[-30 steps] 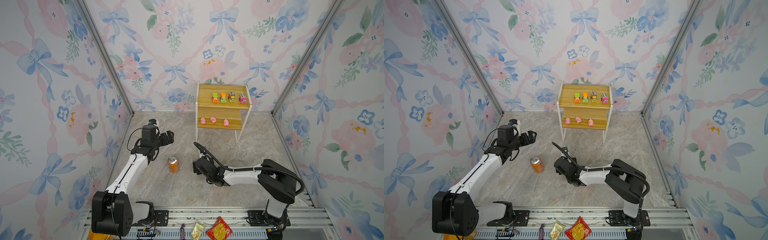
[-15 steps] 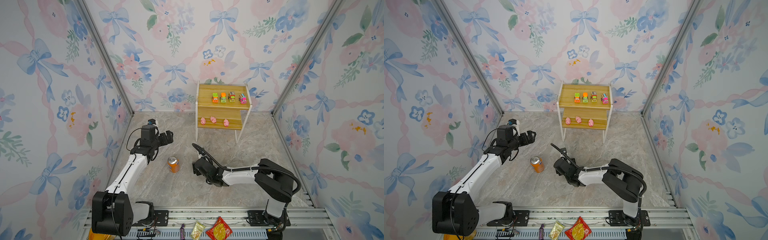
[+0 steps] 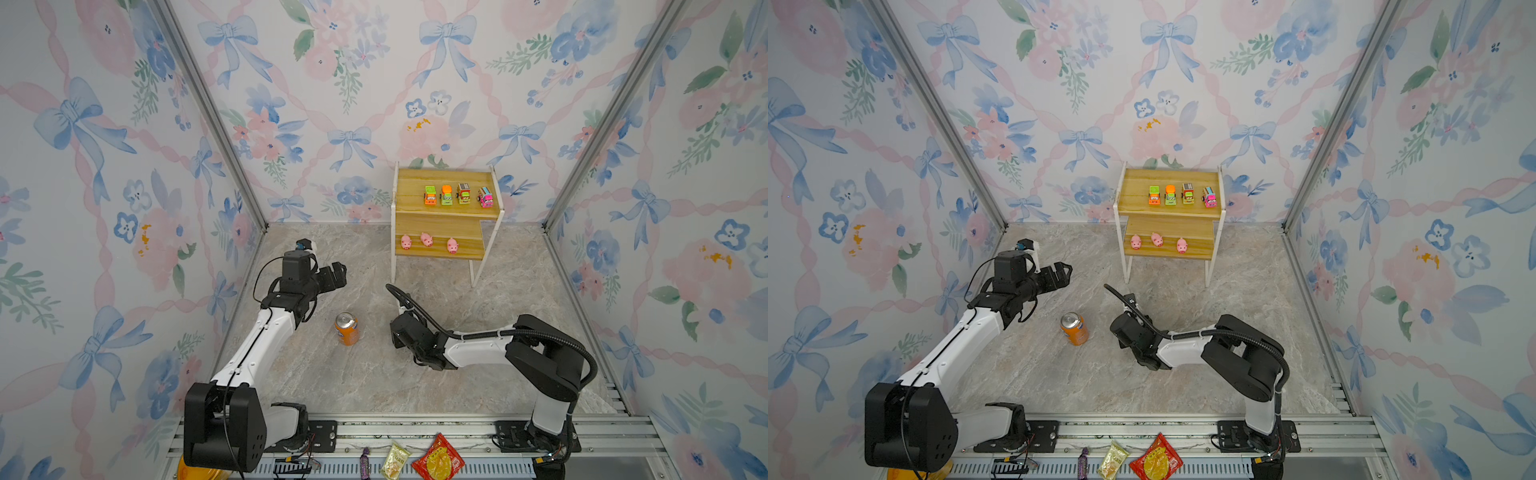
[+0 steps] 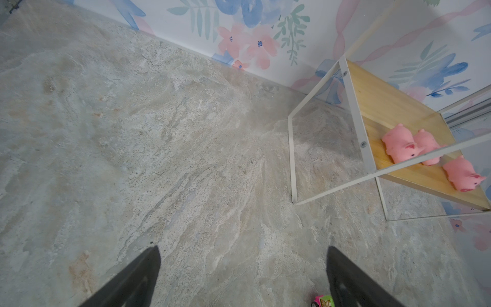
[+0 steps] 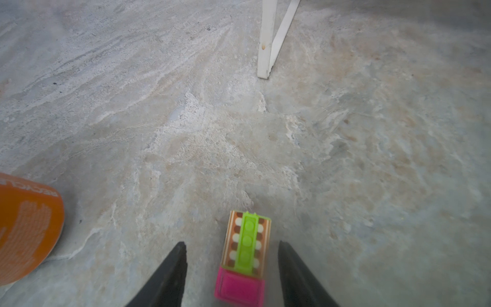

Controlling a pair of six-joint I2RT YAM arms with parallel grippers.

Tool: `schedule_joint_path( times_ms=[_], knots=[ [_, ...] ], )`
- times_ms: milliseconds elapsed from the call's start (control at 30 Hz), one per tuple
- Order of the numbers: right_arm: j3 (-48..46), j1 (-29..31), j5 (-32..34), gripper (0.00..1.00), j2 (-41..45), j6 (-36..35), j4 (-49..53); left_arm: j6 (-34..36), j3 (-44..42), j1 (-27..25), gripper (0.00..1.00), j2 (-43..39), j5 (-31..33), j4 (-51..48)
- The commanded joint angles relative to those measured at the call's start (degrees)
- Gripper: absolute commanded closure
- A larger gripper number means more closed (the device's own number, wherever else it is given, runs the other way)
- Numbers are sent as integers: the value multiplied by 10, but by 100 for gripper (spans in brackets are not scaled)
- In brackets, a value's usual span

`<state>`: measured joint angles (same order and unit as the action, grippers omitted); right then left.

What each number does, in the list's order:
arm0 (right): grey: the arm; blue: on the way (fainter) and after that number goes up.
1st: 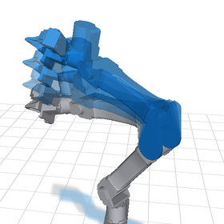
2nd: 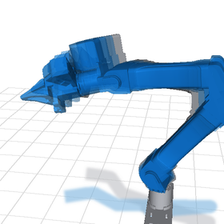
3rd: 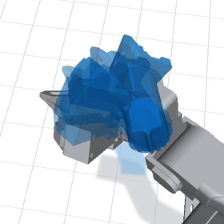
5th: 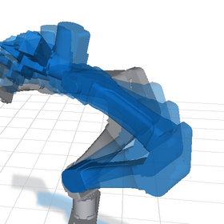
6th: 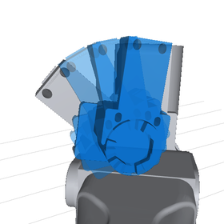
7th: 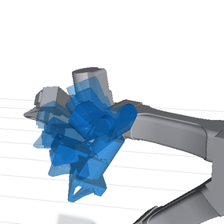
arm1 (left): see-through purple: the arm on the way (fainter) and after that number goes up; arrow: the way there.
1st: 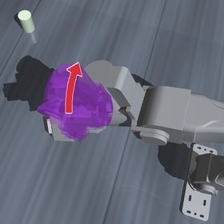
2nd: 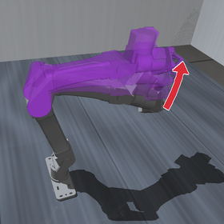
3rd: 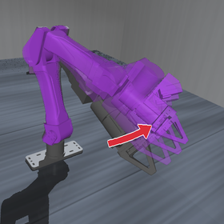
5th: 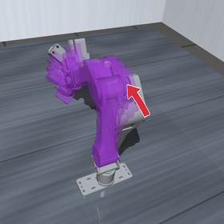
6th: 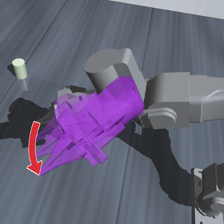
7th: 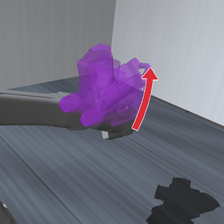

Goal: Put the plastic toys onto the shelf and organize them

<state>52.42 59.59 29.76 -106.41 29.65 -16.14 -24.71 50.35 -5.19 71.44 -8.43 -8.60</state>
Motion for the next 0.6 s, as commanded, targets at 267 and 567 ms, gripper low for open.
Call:
schedule_joint_path(
  times_ms=[267,567],
  knots=[
    [3,-22,0,54,-16,-11,4,-8,-5,4,2,-1,-8,10],
    [14,-33,-30,58,-31,-18,2,-8,-7,4,2,-3,-7,9]
  ],
)
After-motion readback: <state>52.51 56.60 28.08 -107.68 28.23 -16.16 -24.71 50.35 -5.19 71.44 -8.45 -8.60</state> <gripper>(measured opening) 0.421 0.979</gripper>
